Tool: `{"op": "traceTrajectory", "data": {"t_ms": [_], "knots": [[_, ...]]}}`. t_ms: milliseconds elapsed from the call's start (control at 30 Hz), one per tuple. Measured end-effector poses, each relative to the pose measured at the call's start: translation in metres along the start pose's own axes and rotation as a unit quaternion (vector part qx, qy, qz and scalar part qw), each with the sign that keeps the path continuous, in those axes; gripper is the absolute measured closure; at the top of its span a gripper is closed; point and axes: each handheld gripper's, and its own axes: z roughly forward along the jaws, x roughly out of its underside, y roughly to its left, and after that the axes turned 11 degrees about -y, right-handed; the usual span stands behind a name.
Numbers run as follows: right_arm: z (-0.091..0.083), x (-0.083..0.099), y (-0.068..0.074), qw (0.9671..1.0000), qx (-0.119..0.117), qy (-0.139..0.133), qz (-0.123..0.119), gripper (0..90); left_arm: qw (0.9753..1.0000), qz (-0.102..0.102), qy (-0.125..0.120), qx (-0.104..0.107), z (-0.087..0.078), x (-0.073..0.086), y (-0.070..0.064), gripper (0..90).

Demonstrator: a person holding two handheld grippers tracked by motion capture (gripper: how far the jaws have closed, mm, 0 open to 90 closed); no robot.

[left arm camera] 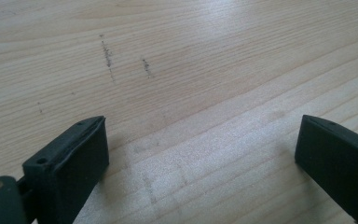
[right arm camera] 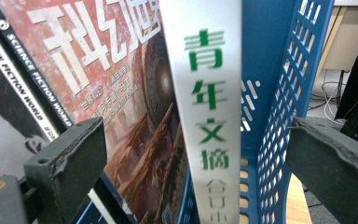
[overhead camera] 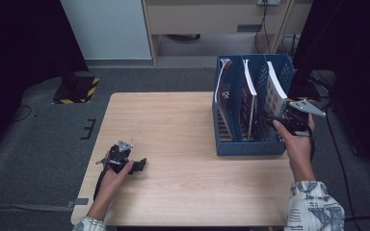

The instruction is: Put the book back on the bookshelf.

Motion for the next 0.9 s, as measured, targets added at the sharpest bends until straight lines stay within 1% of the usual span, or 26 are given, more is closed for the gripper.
{"op": "traceTrajectory", "data": {"t_ms": [233, 367, 500, 567, 767, 833, 900], "knots": [[-0.007, 0.003, 0.001, 1.0, 0.0, -0.001, -0.006, 6.0, 1.0, -0.001, -0.001, 0.0, 0.0, 0.0, 0.0, 2.2], [-0.014, 0.004, 0.003, 0.9999, -0.005, -0.002, -0.009, 7.7, 1.0, 0.0, 0.0, 0.0, 0.0, 0.0, 0.0, 2.2], [-0.019, 0.005, 0.005, 0.9999, -0.004, -0.003, -0.014, 7.8, 1.0, 0.0, 0.0, 0.0, 0.0, 0.0, 0.0, 2.2], [-0.022, 0.006, 0.006, 0.9999, -0.005, -0.003, -0.011, 7.8, 1.0, 0.0, 0.0, 0.0, 0.0, 0.0, 0.0, 2.2], [-0.029, 0.011, 0.007, 0.9999, -0.002, 0.001, -0.013, 7.8, 1.0, 0.0, 0.0, 0.0, 0.0, 0.0, 0.0, 2.2], [-0.032, 0.014, 0.007, 1.0, -0.002, 0.003, -0.007, 7.7, 1.0, 0.0, 0.0, 0.0, 0.0, 0.0, 0.0, 2.2], [-0.036, 0.017, 0.008, 1.0, -0.004, 0.004, -0.007, 7.7, 1.0, 0.0, 0.0, 0.0, 0.0, 0.0, 0.0, 2.2]]}}
